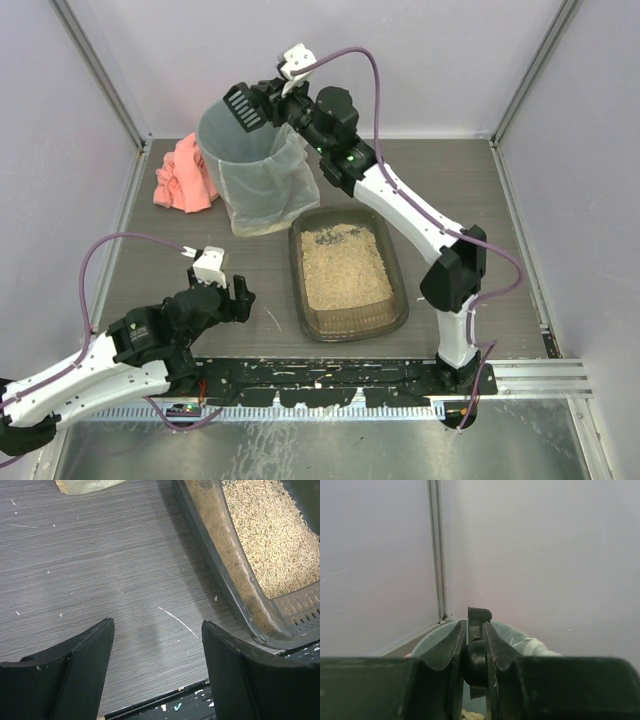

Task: Clean the litter box

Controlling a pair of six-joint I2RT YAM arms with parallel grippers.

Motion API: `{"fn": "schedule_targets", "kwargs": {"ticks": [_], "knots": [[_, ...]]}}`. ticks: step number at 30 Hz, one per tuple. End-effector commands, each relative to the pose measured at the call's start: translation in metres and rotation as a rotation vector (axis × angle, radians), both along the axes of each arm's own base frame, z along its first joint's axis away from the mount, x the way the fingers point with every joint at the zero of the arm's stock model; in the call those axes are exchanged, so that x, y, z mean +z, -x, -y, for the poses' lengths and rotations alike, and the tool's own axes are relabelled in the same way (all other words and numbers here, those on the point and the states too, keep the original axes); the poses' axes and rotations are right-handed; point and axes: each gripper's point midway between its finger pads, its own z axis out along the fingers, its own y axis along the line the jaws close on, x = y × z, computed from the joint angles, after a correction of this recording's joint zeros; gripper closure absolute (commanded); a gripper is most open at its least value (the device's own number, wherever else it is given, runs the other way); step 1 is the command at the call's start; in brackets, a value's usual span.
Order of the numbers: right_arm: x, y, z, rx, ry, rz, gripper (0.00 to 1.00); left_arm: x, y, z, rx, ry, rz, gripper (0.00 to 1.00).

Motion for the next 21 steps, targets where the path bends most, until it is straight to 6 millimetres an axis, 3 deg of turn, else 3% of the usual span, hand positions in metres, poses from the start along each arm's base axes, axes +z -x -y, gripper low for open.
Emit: {"fn": "schedule_targets", "kwargs": {"ticks": [1,5,7,12,18,21], "knots": [[0.105,0.043,0.074,-0.183,-0.103,0.202,0.99,0.019,-0.007,0.001,0.028,0.048,0.048,0.28],[0.111,0.078,0.121,-0.233,-0.19,0.146,0.99,0.028,-0.009,0.011,0.019,0.092,0.05,0.25],[0.1,0.095,0.148,-0.277,-0.229,0.089,0.99,0.03,-0.01,0.022,0.005,0.125,0.043,0.23],[0.048,0.133,0.195,-0.336,-0.205,-0.061,0.99,0.028,-0.014,0.056,-0.056,0.152,0.0,0.23],[-0.018,0.163,0.247,-0.47,-0.203,-0.277,0.99,0.034,-0.028,0.089,-0.088,0.134,-0.016,0.25],[-0.054,0.169,0.257,-0.519,-0.182,-0.406,0.99,0.037,-0.033,0.104,-0.1,0.151,-0.011,0.29]]}}
